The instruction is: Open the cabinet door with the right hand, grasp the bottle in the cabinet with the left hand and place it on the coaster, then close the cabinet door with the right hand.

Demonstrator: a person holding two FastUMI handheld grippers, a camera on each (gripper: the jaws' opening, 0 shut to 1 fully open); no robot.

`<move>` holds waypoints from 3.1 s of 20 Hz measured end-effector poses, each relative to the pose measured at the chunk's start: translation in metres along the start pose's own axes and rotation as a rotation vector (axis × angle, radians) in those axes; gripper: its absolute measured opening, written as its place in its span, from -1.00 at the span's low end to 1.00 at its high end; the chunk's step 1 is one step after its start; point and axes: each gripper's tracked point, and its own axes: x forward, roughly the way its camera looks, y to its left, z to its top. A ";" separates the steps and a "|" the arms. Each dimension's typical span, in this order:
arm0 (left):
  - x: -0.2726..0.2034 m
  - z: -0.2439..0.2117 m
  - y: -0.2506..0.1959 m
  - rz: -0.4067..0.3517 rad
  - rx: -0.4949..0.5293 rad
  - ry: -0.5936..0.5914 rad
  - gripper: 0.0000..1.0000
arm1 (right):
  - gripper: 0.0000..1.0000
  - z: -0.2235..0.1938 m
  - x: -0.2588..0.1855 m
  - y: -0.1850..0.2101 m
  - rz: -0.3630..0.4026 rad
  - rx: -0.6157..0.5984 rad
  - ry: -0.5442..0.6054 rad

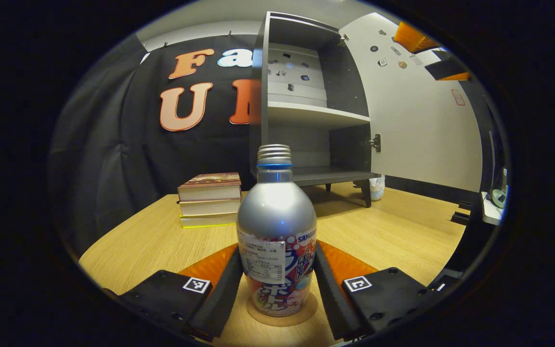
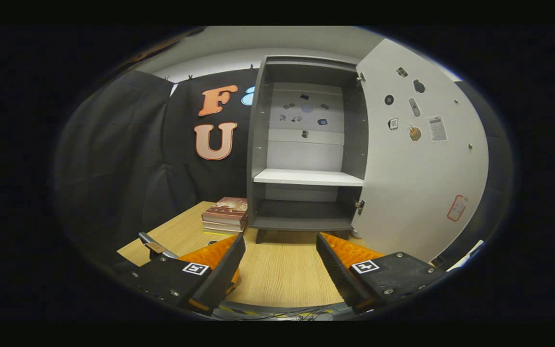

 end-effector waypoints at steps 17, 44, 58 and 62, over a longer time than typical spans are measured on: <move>0.006 0.046 -0.007 -0.038 0.019 -0.031 0.92 | 0.84 0.024 -0.021 -0.010 -0.053 0.031 -0.043; -0.073 0.228 -0.043 0.133 -0.021 -0.150 0.92 | 0.86 0.095 -0.138 -0.286 -0.399 0.022 -0.303; -0.055 0.261 -0.037 0.207 -0.029 -0.171 0.92 | 0.77 0.117 -0.100 -0.310 -0.284 0.049 -0.281; -0.059 0.264 -0.027 0.237 -0.058 -0.168 0.92 | 0.77 0.123 -0.090 -0.271 -0.153 0.074 -0.290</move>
